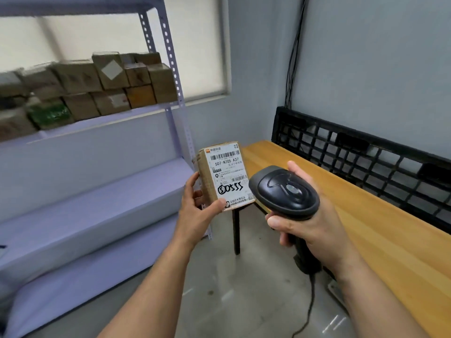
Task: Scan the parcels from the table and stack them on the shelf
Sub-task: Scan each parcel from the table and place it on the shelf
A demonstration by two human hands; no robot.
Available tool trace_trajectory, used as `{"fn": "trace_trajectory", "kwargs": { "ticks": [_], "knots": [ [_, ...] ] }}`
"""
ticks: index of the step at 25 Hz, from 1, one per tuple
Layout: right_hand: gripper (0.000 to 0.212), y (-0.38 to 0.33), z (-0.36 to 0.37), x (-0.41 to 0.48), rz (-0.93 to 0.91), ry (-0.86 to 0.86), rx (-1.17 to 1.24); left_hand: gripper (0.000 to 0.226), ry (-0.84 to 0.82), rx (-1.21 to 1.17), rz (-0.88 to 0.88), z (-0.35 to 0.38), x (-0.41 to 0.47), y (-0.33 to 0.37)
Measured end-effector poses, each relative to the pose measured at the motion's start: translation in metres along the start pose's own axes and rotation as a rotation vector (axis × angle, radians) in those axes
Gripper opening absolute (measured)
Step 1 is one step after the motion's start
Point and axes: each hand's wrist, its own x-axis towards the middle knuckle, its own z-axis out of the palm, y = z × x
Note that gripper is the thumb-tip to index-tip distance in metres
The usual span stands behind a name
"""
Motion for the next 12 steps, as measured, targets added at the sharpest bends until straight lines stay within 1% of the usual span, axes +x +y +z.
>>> {"fn": "trace_trajectory", "kwargs": {
  "ticks": [2,4,7,12],
  "knots": [
    [0.103,-0.002,0.037,0.008,0.003,-0.026,0.004,0.077,0.030,-0.013,0.020,-0.037,0.004,-0.002],
    [0.101,-0.003,0.071,0.016,0.004,-0.049,0.012,0.074,0.056,0.004,0.039,-0.074,0.009,-0.005],
    [0.099,-0.001,0.124,0.030,-0.018,-0.084,0.019,0.074,0.089,0.021,0.038,-0.131,0.015,-0.011],
    [0.108,0.006,0.207,0.056,-0.027,-0.141,0.015,0.074,0.150,0.078,0.056,-0.220,0.027,-0.017]
  ]
}}
